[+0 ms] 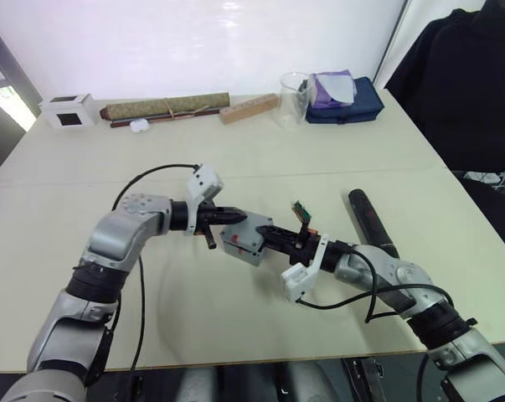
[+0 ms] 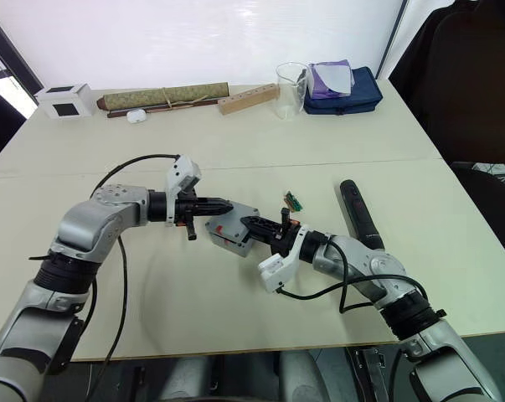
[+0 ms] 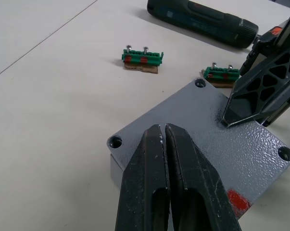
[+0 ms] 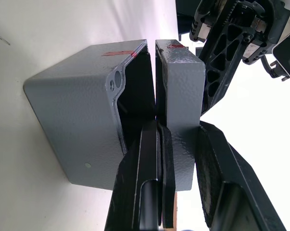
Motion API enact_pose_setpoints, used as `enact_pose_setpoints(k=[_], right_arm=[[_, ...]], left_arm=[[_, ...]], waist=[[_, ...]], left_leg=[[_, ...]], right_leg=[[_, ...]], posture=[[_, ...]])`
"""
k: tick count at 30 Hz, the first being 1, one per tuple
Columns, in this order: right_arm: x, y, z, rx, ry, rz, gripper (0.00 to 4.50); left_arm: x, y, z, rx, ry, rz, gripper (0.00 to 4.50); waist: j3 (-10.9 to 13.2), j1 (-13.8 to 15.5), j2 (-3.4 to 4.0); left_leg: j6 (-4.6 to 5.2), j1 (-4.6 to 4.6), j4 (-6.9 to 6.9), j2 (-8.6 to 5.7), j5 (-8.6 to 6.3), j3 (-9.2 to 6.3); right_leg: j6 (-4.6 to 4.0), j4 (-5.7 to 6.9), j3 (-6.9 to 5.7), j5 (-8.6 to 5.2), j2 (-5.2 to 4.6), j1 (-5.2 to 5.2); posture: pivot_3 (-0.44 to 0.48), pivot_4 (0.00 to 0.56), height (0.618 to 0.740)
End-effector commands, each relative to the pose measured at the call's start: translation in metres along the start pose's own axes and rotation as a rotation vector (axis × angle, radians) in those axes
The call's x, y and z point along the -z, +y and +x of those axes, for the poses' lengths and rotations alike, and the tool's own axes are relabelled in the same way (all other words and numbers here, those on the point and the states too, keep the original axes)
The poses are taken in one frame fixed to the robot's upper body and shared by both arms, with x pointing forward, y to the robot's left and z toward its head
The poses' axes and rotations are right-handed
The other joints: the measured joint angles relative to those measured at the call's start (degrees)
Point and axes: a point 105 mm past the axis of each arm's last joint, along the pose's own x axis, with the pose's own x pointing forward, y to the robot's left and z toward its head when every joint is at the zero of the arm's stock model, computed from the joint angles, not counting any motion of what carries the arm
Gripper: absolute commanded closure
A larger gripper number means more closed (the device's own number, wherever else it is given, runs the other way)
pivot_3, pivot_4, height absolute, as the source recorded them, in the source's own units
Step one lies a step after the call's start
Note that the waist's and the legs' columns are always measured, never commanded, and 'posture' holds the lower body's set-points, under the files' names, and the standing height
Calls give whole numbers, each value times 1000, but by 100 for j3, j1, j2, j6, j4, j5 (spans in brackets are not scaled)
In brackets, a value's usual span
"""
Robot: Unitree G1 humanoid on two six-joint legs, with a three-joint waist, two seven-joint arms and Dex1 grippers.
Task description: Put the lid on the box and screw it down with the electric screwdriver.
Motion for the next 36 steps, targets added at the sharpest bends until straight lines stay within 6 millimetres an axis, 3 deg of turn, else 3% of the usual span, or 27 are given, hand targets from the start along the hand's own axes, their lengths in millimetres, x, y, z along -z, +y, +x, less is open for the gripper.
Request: enact_pose_setpoints(k=[1,2,4,10,14,24,29,35,36], right_arm=[[-1,9,-3,-34,0,5,4081],[-1,11,-4,-40,2,7,4081],[0,14,-5,-54,6,21,3042],[6,13,-8,-46,36,13,883],[7,10,-11,-39,48,11,25],[3,-4,-30,-40,67,11,25],[-1,-8,-31,-51,57,24,25],[-3,-12,-39,-55,91,129,25],[-2,-14,-41,-37,98,187,472]], left_arm=[[3,-7,4,19,43,70,4410],[9,-8,6,20,71,84,4410],[18,-9,8,22,115,102,4500],[42,-15,20,18,193,90,4500],[54,-15,24,8,232,85,4500],[93,-12,26,-26,348,98,4500],[103,-13,26,-23,358,85,4500],[94,-8,24,-39,300,79,4500],[89,-7,23,-38,275,75,4500]], waist=[[0,2,0],[-1,4,-1],[-3,10,0],[-17,9,-3],[-88,23,-17],[-166,125,-1],[-189,130,15],[-201,147,10],[-201,142,10]], left_leg=[[0,0,0,0,0,0],[0,1,0,0,0,0],[0,13,-1,-1,0,1],[20,169,-34,-1,-12,3],[30,186,-33,0,-19,1],[39,190,-33,0,-24,1],[42,195,-33,0,-26,4],[42,202,-33,0,-26,2],[42,201,-33,-1,-26,2]], right_leg=[[0,0,0,0,0,0],[0,0,0,0,0,2],[0,-1,1,0,-1,14],[-22,-47,1,-17,0,177],[-19,-60,-1,-29,-1,205],[-19,-75,-2,-31,-2,215],[-33,-82,2,-43,0,222],[-31,-84,2,-48,0,231],[-31,-84,2,-49,0,231]], posture=[[0,150,740],[0,150,740],[0,150,740],[0,150,740],[0,150,740],[0,150,740],[0,150,740],[0,150,740],[0,150,740]])
